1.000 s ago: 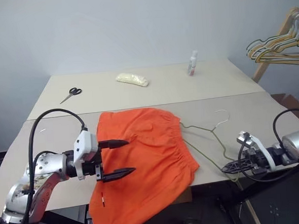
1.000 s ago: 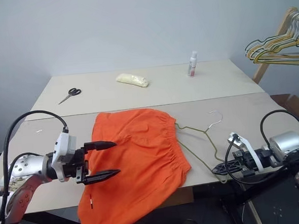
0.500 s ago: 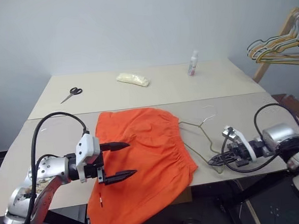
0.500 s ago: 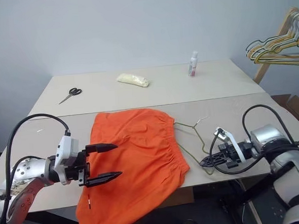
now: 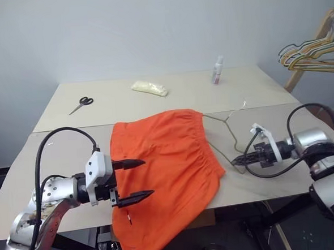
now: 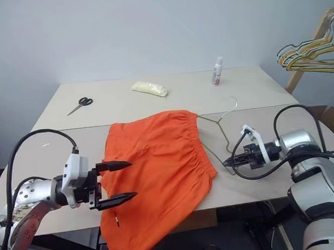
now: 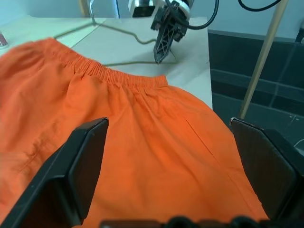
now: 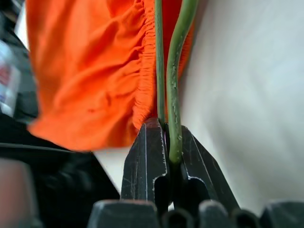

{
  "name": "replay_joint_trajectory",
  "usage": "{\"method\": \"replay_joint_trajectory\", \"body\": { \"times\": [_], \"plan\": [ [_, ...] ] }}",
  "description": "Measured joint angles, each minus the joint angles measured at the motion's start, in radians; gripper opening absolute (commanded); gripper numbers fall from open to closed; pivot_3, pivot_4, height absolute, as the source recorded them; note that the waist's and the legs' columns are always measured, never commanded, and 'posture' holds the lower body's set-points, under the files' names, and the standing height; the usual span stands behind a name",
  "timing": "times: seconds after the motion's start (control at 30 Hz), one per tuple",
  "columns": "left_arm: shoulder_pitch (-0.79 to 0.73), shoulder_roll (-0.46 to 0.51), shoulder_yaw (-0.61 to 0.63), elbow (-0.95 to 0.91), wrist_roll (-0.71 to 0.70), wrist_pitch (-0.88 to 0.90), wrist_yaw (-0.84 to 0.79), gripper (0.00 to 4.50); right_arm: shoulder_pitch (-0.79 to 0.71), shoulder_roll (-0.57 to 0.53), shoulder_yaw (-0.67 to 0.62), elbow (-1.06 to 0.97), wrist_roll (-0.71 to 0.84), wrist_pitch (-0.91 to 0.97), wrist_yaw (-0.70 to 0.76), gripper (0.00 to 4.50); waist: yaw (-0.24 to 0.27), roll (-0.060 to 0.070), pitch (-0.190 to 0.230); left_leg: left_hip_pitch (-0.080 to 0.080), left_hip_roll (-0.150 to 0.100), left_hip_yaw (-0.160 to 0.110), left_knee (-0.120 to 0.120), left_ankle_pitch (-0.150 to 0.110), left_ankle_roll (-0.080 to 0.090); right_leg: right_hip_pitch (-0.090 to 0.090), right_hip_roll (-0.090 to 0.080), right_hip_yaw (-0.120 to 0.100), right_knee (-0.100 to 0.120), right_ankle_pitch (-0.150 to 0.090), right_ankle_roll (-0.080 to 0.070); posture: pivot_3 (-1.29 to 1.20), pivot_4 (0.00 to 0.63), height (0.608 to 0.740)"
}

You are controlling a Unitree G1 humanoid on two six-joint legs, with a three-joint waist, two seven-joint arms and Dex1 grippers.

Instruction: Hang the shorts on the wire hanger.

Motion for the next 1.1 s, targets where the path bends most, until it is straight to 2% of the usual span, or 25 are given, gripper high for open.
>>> {"method": "replay_joint_trajectory", "body": {
  "times": [0.1,0.27,0.47,0.53,0.83,1.1],
  "plan": [
    [-0.097,-0.025,-0.01,0.045,0.024,-0.007,0.03,4.44,0.055,-0.025,-0.059,-0.15,-0.029,-0.062,-0.034,0.0,0.0,0.0,0.0,0.0,0.0,-0.001,0.0,0.0,-0.001,0.0,0.0,0.0,0.001,0.0,0.0,0.2,0.0,0.74],
    [-0.364,-0.043,-0.037,0.203,0.093,-0.048,0.049,4.44,0.159,-0.037,-0.166,-0.392,-0.049,-0.112,-0.122,0.0,-0.003,0.0,0.0,0.0,-0.002,0.0,0.0,0.001,-0.001,0.0,0.0,0.0,0.001,0.0,0.0,0.19,0.0,0.74],
    [-0.728,0.006,-0.051,0.52,0.141,-0.157,-0.107,4.44,0.196,-0.019,-0.228,-0.561,-0.099,-0.209,-0.222,0.0,-0.018,-0.001,0.0,-0.001,-0.002,0.0,0.0,0.001,-0.001,0.0,0.001,-0.001,-0.001,0.0,0.0,0.18,0.0,0.74],
    [-0.841,0.013,-0.076,0.635,0.161,-0.203,-0.206,4.44,0.209,-0.005,-0.228,-0.593,-0.138,-0.265,-0.254,0.0,-0.026,-0.001,0.0,-0.001,-0.003,0.0,0.0,0.001,-0.001,0.001,0.001,-0.001,-0.001,0.0,0.0,0.18,0.0,0.74],
    [-1.118,-0.052,-0.25,1.103,0.331,-0.374,-0.506,4.44,0.181,0.107,-0.223,-0.676,-0.22,-0.312,-0.347,0.0,-0.045,-0.001,0.0,-0.001,-0.002,0.001,0.002,0.001,0.0,0.001,0.002,-0.001,0.002,0.0,0.0,0.17,0.0,0.74],
    [-1.242,-0.094,-0.324,1.304,0.445,-0.438,-0.554,4.44,0.155,0.134,-0.186,-0.71,-0.278,-0.322,-0.355,0.0,-0.059,-0.001,0.0,-0.003,-0.002,0.001,0.008,-0.001,0.003,0.001,0.002,0.0,0.009,-0.001,0.002,0.18,0.0,0.74]
  ]
}}
